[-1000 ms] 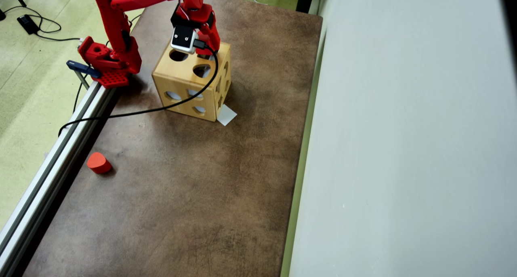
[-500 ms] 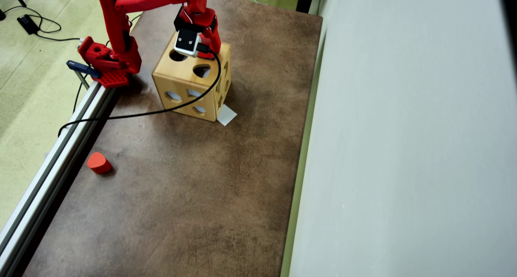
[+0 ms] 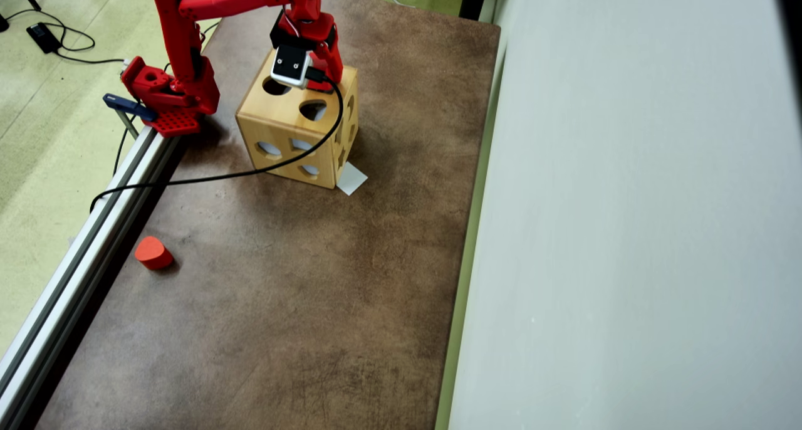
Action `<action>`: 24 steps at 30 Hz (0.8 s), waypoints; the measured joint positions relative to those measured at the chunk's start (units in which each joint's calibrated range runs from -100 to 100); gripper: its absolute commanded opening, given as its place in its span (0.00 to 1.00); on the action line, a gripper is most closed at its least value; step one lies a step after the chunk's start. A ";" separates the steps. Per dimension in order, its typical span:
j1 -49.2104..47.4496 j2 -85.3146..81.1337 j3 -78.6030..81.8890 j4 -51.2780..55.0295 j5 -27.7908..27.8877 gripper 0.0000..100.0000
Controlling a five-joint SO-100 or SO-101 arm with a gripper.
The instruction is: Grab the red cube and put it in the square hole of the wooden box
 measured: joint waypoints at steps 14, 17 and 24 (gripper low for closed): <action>-2.95 0.00 0.00 1.21 -0.05 0.24; -2.95 0.00 0.00 1.21 -0.05 0.24; -2.95 -0.93 0.09 1.21 -0.05 0.15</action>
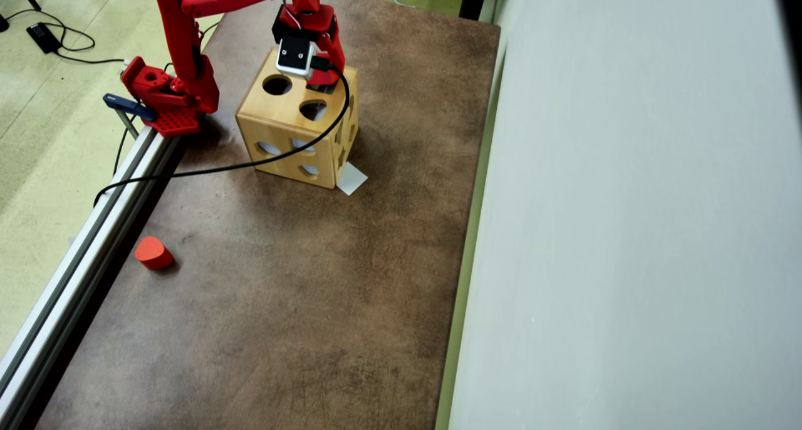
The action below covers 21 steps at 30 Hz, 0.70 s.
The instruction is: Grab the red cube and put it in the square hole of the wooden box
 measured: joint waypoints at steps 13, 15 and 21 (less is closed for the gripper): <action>0.00 -2.46 0.09 -0.08 0.00 0.01; -0.14 -5.17 -0.09 0.65 0.00 0.01; -0.14 -10.25 -0.45 0.65 0.00 0.01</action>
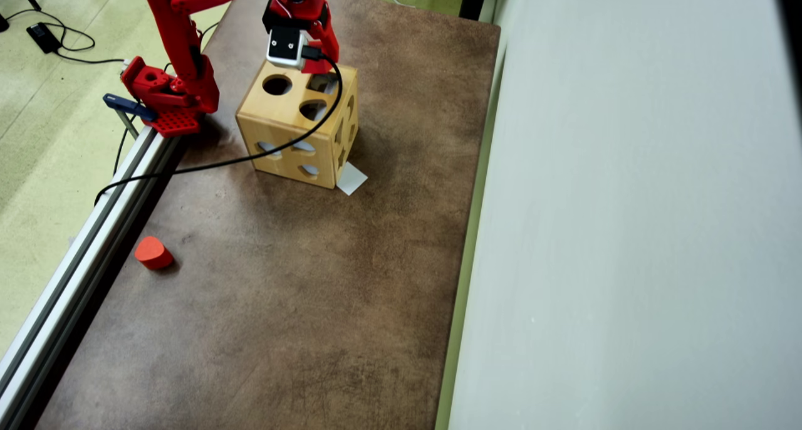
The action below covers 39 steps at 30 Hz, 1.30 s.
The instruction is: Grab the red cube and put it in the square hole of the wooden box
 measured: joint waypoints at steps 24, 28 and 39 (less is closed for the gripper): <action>4.46 0.00 0.00 -1.21 -3.91 0.01; 4.46 0.42 0.00 -2.99 -3.91 0.01; 3.16 6.19 0.00 -3.23 -3.91 0.01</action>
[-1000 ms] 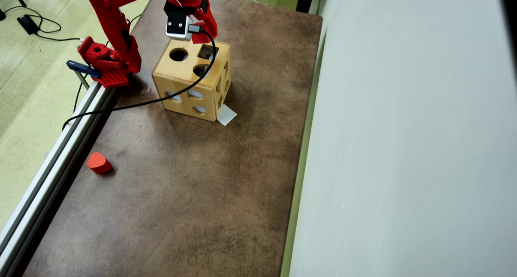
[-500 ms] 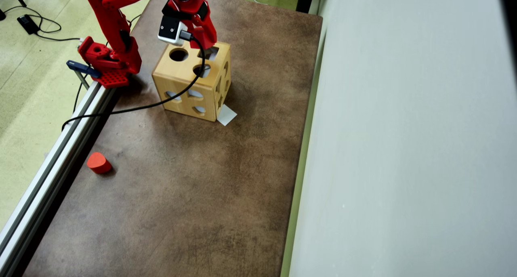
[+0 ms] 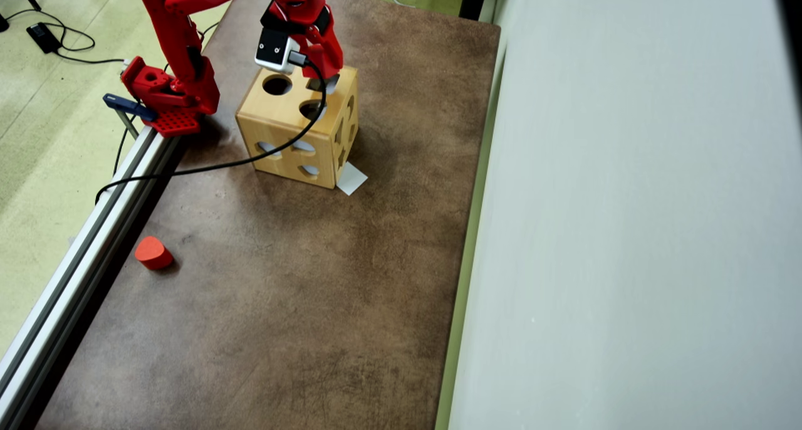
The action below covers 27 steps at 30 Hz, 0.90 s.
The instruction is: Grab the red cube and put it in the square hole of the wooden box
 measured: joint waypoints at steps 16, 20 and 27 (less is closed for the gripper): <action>-1.80 0.93 1.26 0.00 0.10 0.01; -2.95 0.93 1.26 0.00 0.10 0.01; -2.95 0.93 1.26 0.73 0.20 0.05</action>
